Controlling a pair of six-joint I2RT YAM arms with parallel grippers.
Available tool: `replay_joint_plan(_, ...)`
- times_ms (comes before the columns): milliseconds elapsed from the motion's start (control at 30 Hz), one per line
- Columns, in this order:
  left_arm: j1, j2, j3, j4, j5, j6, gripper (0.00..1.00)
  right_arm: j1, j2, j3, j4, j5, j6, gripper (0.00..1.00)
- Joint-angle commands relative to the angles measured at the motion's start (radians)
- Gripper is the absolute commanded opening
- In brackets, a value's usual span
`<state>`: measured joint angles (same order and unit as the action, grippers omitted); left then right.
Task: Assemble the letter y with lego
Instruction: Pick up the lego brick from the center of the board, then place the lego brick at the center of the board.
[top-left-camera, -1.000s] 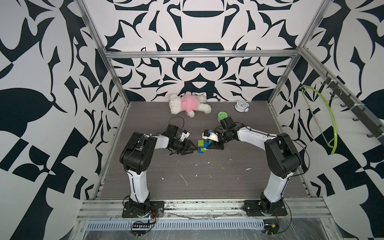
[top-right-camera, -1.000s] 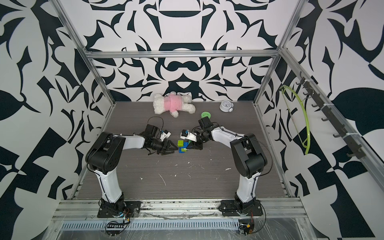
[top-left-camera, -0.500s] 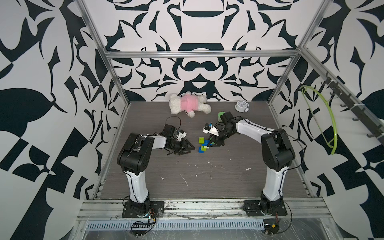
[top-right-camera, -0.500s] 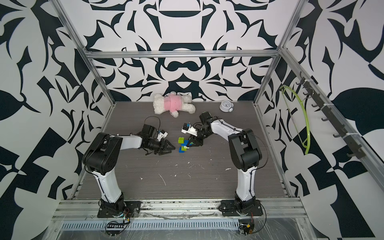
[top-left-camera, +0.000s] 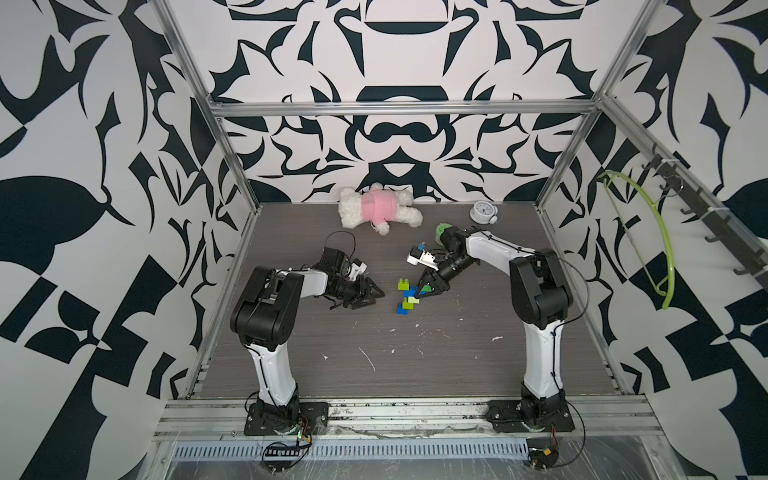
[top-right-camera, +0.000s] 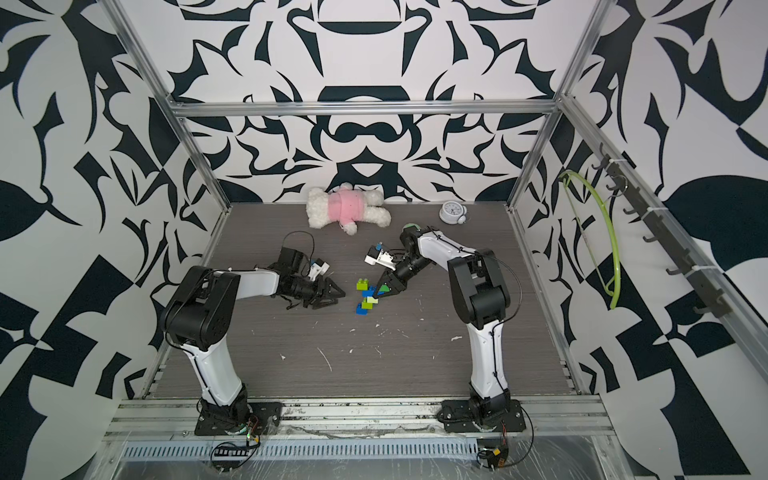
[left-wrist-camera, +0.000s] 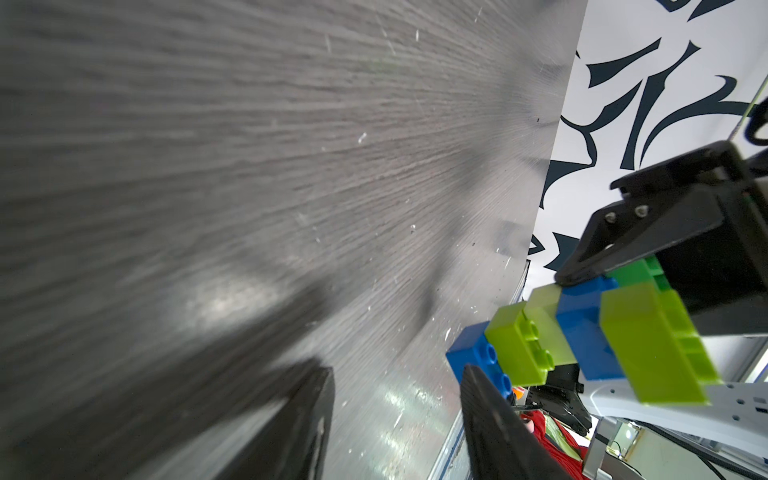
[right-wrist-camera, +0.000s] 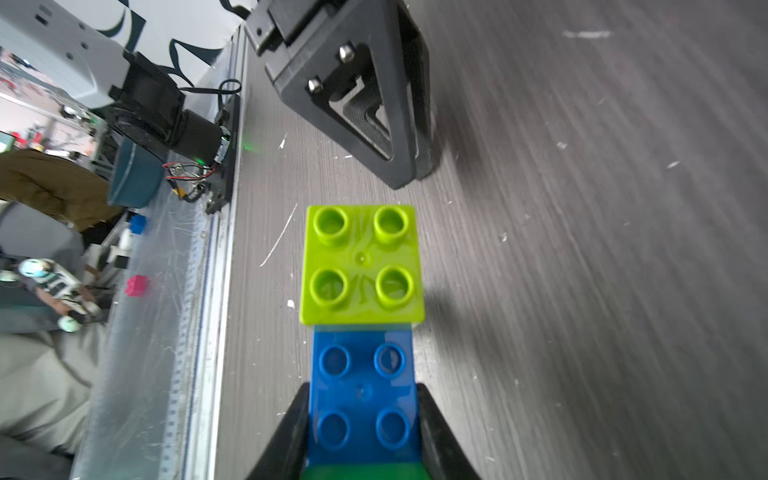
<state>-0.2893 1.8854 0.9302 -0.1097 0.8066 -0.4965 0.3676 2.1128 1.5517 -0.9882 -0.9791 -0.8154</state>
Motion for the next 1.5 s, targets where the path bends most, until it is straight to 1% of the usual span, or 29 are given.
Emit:
replay_joint_plan(0, 0.012, 0.063, -0.059, -0.137, -0.236, 0.023, 0.55, 0.0, 0.012, 0.065, -0.119, -0.066, 0.026, 0.24)
replay_joint_plan(167, 0.013, 0.058, -0.058, -0.137, -0.238, 0.022, 0.55, -0.001, 0.078, 0.125, -0.187, -0.067, 0.038, 0.23)
replay_joint_plan(500, 0.015, 0.063, -0.06, -0.139, -0.241, 0.022, 0.55, -0.002, 0.158, 0.173, -0.227, -0.082, 0.061, 0.24)
replay_joint_plan(767, 0.016, 0.069, -0.06, -0.138, -0.241, 0.023, 0.55, -0.011, 0.224, 0.23, -0.3, -0.114, 0.04, 0.25)
replay_joint_plan(1000, 0.016, 0.071, -0.06, -0.139, -0.24, 0.023, 0.55, -0.012, 0.267, 0.263, -0.333, -0.103, 0.041, 0.26)
replay_joint_plan(1467, 0.018, 0.079, -0.057, -0.142, -0.241, 0.021, 0.55, -0.019, 0.289, 0.279, -0.299, -0.044, 0.124, 0.37)
